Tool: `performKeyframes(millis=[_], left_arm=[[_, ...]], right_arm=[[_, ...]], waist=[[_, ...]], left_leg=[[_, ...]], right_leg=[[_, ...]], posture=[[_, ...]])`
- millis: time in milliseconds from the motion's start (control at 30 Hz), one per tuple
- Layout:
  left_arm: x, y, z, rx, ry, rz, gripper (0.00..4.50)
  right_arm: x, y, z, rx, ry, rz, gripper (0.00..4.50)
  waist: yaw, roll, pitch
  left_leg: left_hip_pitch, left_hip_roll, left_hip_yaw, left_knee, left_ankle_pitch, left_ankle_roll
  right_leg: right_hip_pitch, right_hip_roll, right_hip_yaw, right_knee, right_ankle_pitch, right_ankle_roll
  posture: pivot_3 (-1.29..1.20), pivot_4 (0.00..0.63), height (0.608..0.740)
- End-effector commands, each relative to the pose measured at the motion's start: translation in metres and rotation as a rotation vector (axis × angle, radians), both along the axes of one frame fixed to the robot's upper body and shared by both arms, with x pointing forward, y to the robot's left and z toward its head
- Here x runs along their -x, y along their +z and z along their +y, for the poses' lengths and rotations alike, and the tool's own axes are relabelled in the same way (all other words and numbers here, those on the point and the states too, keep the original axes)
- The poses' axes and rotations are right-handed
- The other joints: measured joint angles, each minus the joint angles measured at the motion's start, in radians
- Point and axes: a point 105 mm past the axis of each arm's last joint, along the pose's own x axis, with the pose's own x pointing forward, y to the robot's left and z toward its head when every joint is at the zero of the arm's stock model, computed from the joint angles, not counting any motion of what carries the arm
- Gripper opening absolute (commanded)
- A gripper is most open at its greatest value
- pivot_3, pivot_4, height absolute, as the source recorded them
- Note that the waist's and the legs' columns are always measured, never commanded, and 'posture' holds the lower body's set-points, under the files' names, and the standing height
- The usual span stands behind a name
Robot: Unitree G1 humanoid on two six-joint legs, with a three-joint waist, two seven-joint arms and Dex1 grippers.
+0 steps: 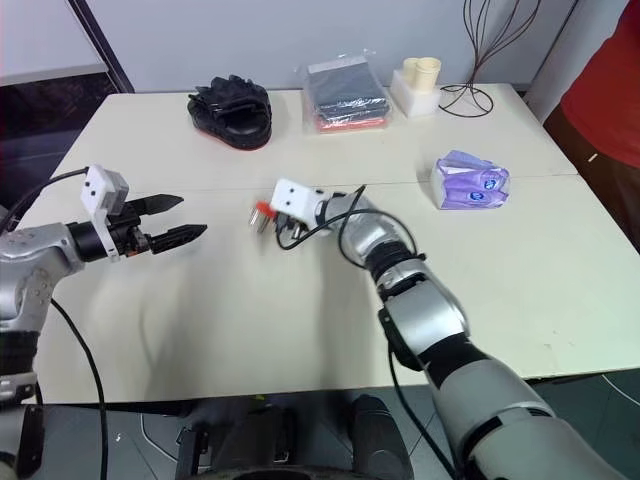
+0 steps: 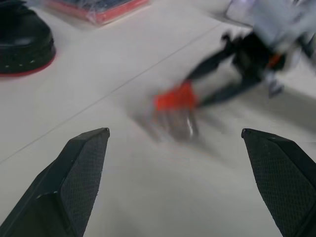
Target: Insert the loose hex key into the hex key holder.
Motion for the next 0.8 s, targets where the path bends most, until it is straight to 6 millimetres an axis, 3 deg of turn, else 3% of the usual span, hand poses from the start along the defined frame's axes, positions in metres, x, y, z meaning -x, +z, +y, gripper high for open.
performKeyframes(millis=[33, 233, 367, 800], left_arm=[[-0.01, 0.017, -0.008, -0.005, -0.054, -0.053, 4.5], [-0.039, 0.042, -0.039, 0.144, -0.164, -0.043, 4.5], [-0.051, 0.054, -0.061, 0.177, -0.253, -0.024, 4.5], [-0.069, 0.053, -0.099, 0.173, -0.396, 0.022, 4.5]], right_arm=[[0.008, 0.05, 0.0, 0.044, 0.108, -0.271, 1.06], [0.02, 0.075, -0.036, 0.257, 0.17, -0.675, 1.06], [0.025, 0.085, -0.042, 0.297, 0.187, -0.841, 1.06], [0.035, 0.106, -0.041, 0.257, 0.197, -0.991, 1.06]], waist=[[-0.001, 0.0, 0.0], [0.006, -0.001, 0.0], [-0.003, -0.001, 0.001], [-0.002, -0.002, 0.001]], left_leg=[[-0.002, 0.0, 0.0, 0.0, 0.0, 0.0], [-0.004, 0.0, 0.001, 0.002, 0.001, -0.001], [-0.005, 0.0, 0.003, 0.003, 0.001, 0.0], [-0.005, 0.002, 0.005, 0.004, 0.0, 0.0]], right_leg=[[-0.003, 0.0, 0.0, 0.0, 0.0, 0.0], [-0.003, 0.001, -0.001, -0.001, 0.0, 0.0], [-0.003, 0.004, -0.001, -0.002, 0.0, 0.0], [-0.003, 0.006, 0.001, -0.002, 0.0, 0.0]], posture=[[0.0, 0.15, 0.74], [0.0, 0.15, 0.74], [0.0, 0.15, 0.74], [0.0, 0.15, 0.74]])
